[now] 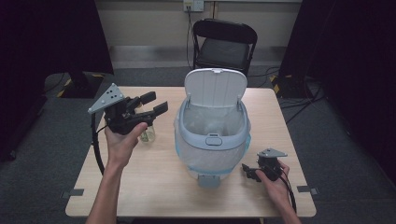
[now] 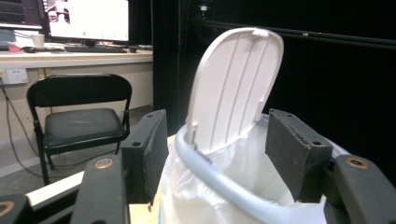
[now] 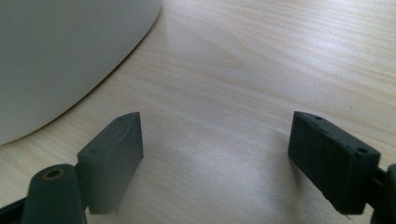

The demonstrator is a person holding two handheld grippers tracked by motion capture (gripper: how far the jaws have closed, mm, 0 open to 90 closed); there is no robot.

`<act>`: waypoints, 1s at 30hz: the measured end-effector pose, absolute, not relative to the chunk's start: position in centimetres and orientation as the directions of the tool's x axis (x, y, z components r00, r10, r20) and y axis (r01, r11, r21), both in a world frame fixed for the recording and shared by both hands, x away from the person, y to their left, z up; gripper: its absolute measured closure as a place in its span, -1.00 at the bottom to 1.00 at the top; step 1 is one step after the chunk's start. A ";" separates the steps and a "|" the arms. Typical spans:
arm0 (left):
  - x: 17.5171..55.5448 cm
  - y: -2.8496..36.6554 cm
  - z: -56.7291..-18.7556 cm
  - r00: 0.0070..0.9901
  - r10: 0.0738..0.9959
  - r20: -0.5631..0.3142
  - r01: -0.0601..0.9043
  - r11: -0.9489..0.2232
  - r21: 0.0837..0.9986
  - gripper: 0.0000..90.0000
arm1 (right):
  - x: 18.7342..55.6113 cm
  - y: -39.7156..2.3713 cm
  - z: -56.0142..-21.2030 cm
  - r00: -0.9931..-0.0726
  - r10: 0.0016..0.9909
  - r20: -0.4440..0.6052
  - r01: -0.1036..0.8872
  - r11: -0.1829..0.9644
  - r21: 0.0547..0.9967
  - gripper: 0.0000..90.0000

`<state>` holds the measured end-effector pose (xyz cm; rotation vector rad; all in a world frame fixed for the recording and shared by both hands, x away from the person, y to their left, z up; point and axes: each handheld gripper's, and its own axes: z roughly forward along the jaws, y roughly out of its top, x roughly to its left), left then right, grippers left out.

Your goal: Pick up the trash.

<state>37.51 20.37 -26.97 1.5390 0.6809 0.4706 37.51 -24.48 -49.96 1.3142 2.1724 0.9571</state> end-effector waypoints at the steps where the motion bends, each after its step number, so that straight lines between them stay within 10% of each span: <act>1: 37.6 20.6 -27.2 0.728 0.678 -0.107 0.146 -0.001 0.989 -0.17 | 37.5 -24.5 -50.0 -0.462 0.887 -0.006 0.594 0.314 0.741 -0.63; 30: 38.1 26.2 -35.0 0.545 0.826 -0.141 0.344 -0.068 0.936 -0.38 | 37.5 -24.5 -50.0 -0.461 0.887 -0.005 0.594 0.314 0.741 -0.63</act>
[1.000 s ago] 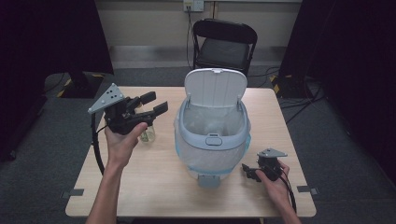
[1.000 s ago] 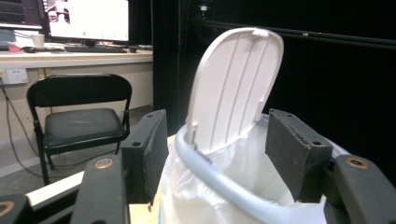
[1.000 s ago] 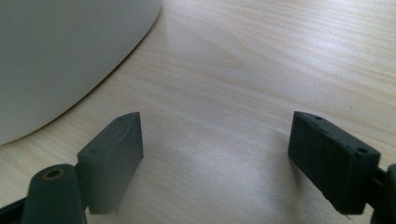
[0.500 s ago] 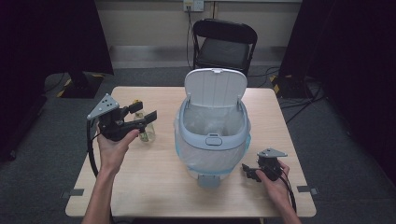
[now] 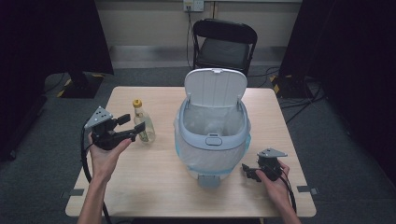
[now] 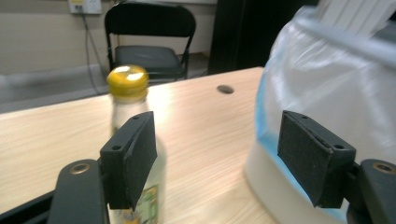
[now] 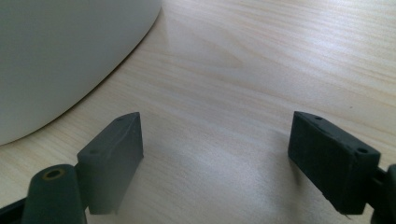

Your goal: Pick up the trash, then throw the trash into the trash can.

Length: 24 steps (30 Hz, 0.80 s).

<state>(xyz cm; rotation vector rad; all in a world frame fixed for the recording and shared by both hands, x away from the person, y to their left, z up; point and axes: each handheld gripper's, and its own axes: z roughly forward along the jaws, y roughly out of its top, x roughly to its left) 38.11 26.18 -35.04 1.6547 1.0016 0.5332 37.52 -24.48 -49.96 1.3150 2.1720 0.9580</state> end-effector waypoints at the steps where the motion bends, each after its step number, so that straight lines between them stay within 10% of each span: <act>1: 38.2 26.4 -35.3 0.548 0.824 -0.145 0.348 -0.067 0.935 -0.39 | 37.5 -24.5 -50.0 -0.461 0.887 -0.005 0.594 0.314 0.741 -0.63; 24: 40.1 28.0 -40.3 0.490 0.849 -0.196 0.455 -0.057 0.889 -0.50 | 37.5 -24.5 -50.0 -0.462 0.887 -0.005 0.594 0.314 0.741 -0.63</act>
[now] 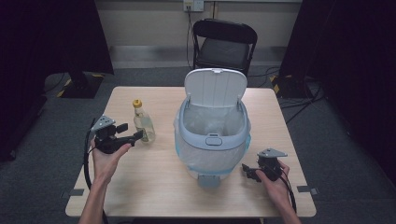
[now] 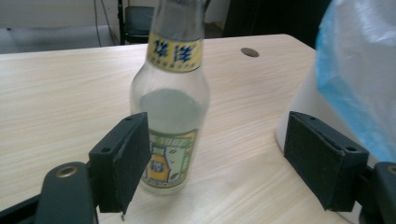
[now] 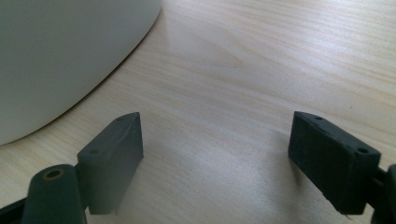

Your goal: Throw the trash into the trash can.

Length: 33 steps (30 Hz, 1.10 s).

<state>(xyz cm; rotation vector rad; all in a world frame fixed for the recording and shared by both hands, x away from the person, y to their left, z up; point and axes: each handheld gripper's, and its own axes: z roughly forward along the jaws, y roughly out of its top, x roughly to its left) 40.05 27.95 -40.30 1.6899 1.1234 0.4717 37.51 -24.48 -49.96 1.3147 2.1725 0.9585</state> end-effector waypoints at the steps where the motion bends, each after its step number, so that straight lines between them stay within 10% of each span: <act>1: 40.2 28.0 -40.6 0.486 0.850 -0.202 0.460 -0.053 0.886 -0.50 | 37.5 -24.5 -50.0 -0.462 0.887 -0.005 0.594 0.314 0.741 -0.63; 33: 46.6 25.7 -47.9 0.432 0.892 -0.132 0.550 -0.144 0.823 -0.53 | 37.5 -24.5 -50.0 -0.464 0.886 -0.004 0.594 0.315 0.740 -0.63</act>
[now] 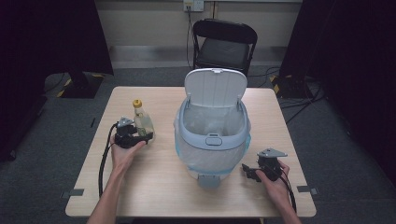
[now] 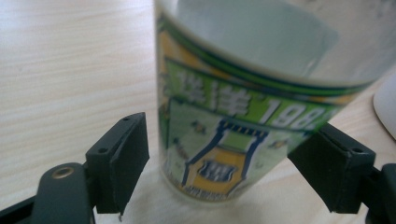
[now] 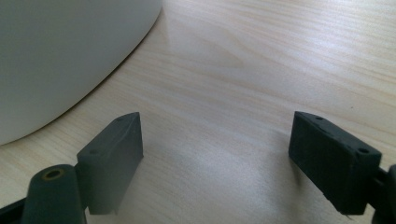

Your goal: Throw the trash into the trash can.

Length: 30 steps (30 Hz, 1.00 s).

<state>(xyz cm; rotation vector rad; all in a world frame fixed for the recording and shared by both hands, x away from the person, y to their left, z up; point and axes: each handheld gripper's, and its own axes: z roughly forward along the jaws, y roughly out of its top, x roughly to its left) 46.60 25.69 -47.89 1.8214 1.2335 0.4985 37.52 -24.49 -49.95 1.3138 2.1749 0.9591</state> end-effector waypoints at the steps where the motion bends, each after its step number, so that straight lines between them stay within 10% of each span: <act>1: 46.6 25.4 -47.9 0.431 0.895 -0.119 0.544 -0.152 0.825 -0.52 | 37.5 -24.5 -50.0 -0.464 0.886 -0.004 0.594 0.315 0.740 -0.63; 30: 47.3 23.8 -48.0 0.415 0.908 -0.060 0.576 -0.211 0.789 -0.38 | 37.6 -24.5 -50.0 -0.474 0.881 -0.006 0.593 0.324 0.737 -0.68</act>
